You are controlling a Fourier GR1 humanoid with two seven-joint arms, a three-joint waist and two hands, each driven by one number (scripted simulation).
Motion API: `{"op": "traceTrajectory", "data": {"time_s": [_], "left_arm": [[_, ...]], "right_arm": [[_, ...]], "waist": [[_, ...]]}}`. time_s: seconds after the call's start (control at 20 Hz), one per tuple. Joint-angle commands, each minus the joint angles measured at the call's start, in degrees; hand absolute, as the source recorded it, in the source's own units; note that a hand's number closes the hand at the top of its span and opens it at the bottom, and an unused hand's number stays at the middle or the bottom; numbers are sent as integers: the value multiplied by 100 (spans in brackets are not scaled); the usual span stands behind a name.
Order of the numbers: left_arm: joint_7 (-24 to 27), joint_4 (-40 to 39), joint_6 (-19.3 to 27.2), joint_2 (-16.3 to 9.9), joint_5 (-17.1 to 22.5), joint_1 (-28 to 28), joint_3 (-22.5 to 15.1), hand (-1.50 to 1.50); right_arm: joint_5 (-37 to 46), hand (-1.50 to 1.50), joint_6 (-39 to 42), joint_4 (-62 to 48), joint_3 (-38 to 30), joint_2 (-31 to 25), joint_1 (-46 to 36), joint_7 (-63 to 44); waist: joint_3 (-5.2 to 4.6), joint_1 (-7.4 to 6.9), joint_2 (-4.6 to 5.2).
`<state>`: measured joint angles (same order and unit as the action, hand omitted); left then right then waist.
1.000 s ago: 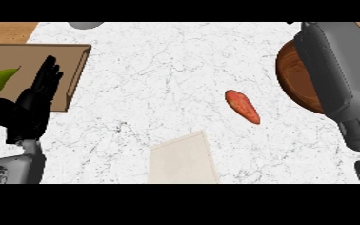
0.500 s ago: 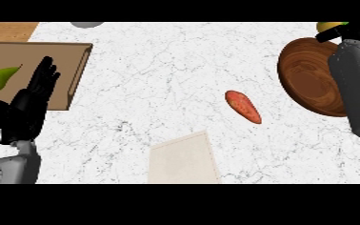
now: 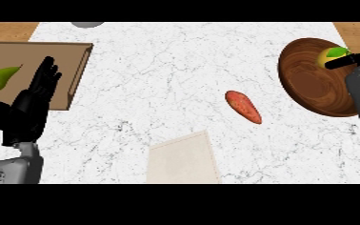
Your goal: Pick the lemon from the placemat and place it in the bowl
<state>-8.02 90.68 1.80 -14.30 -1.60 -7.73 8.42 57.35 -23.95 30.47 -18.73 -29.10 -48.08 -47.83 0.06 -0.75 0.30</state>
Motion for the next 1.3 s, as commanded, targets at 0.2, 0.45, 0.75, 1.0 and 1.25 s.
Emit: {"op": "traceTrajectory", "data": {"time_s": [0.2, 0.45, 0.75, 1.0, 1.25], "left_arm": [[152, -149, -80, -39, 62, 113, 144, 0], [43, -199, 102, 28, -24, -12, 152, 0], [87, -150, 67, 11, -21, 129, 182, 0], [-161, 14, -78, -165, 158, -43, 335, 0], [-150, -110, 116, 23, -81, -77, 150, 0]], "right_arm": [[-1198, -150, -616, 700, -698, 201, 568, 1581], [-2095, -150, -1849, 1760, -1401, 476, 720, 2457], [-3285, -150, -1484, 3750, -1784, 1005, 2042, 2921], [-3761, -150, -876, 5667, -1795, 1427, 3577, 2587], [-4727, -150, -178, 7451, -2136, 1926, 5086, 2676]], "waist": [[0, 97, -48], [11, 243, -79], [-8, 361, -128], [-11, 288, -100], [-10, 356, -95]]}}
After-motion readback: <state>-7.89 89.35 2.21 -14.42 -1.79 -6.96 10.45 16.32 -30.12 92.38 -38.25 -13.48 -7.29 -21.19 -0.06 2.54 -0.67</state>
